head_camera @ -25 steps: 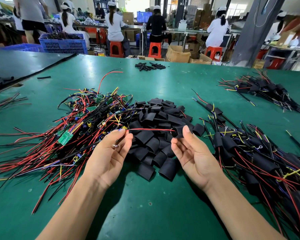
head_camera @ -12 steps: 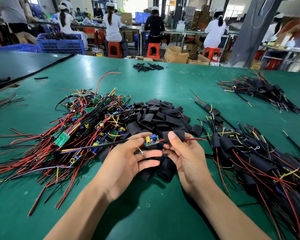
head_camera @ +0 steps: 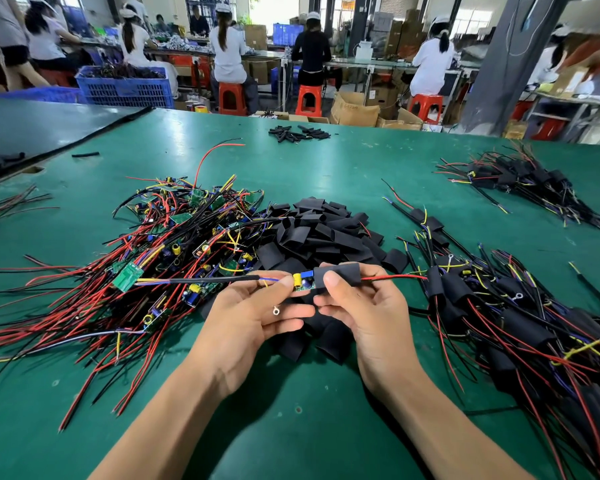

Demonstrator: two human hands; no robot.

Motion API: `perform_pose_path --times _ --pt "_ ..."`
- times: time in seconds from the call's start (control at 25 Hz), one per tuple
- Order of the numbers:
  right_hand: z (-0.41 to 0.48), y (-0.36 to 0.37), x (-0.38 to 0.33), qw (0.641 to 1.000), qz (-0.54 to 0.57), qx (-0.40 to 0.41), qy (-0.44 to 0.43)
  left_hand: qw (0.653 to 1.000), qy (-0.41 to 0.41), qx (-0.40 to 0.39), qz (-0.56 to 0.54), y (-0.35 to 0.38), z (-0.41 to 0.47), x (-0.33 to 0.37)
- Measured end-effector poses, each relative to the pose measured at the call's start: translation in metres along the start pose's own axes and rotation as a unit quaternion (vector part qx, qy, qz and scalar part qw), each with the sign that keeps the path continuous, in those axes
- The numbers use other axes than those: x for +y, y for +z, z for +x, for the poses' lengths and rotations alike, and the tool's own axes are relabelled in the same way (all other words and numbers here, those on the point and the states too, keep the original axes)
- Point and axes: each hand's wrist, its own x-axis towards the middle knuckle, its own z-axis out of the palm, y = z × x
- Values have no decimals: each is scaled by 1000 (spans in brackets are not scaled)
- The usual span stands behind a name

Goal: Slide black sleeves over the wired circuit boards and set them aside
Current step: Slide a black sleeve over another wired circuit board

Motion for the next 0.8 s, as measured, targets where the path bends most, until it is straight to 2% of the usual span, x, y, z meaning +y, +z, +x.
perform_pose_path --times 0.2,0.36,0.56,0.8 --pt "1 1 6 998 58 -26 30 999 -4 -21 24 1 -1 -3" --pt "-1 4 7 997 38 -66 22 999 14 -18 46 3 -1 -4" --pt "-2 7 3 997 35 -64 40 998 32 3 57 3 -2 -2" --pt "0 8 -2 997 41 -35 55 997 37 65 15 6 -2 -2"
